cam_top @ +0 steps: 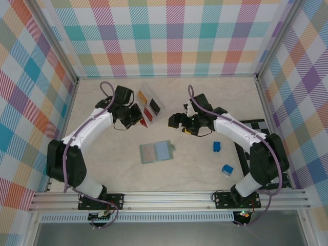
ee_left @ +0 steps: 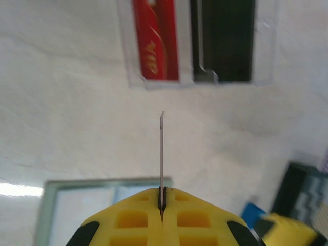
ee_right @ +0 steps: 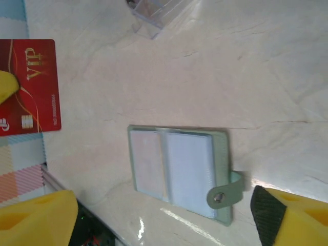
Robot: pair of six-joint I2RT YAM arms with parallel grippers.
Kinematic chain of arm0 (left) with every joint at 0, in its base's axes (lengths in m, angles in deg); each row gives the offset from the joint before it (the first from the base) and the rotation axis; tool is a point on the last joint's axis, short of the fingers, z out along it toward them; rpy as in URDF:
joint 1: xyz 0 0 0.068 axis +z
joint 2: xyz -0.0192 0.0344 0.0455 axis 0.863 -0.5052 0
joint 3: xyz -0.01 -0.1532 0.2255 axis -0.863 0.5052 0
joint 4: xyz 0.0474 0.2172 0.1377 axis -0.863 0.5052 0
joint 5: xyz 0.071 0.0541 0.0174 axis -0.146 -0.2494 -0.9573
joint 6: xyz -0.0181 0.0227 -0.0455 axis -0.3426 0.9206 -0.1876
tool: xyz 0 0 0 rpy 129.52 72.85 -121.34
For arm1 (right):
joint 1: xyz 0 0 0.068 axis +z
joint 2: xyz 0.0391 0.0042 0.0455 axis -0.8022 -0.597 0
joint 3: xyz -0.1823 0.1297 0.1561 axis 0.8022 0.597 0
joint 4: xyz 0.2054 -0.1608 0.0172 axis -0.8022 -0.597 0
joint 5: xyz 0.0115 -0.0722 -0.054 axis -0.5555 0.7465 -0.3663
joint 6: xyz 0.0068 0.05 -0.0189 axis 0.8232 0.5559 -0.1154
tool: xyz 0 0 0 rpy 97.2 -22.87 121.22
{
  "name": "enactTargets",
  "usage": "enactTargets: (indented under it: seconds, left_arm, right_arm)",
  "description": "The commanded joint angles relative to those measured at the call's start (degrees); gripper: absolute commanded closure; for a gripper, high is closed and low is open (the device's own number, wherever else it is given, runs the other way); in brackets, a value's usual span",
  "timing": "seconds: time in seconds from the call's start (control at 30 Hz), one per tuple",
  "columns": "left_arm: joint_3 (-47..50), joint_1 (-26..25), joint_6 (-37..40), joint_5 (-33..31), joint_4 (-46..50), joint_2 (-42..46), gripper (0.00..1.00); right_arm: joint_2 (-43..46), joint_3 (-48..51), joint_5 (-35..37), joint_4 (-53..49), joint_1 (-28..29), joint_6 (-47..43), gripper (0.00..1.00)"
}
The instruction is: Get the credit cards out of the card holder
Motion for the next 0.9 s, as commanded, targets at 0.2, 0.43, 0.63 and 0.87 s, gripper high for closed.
enactTargets:
  seconds: [0.2,0.43,0.63,0.87]
  left_arm:
    - [-14.9,-4.4,-4.3,-24.7,8.4,-14.4,1.0]
    - [-24.6,-7.2,-6.1,-29.8,11.0,-23.5,1.0]
    - [-28.5,-8.0,-6.6,-29.7,11.4,-28.7,1.0]
    - [-30.2,-8.0,-6.5,-30.0,10.6,-31.9,1.0]
  right_arm:
    - [3.6,3.6,5.6,-3.4,-0.1,-4.8,0.0]
    - [5.1,5.0,6.2,-3.3,-0.1,-5.3,0.0]
    - [5.5,5.2,6.7,-3.7,-0.1,-5.1,0.0]
    - [5.7,4.9,6.8,-4.5,-0.1,-4.7,0.0]
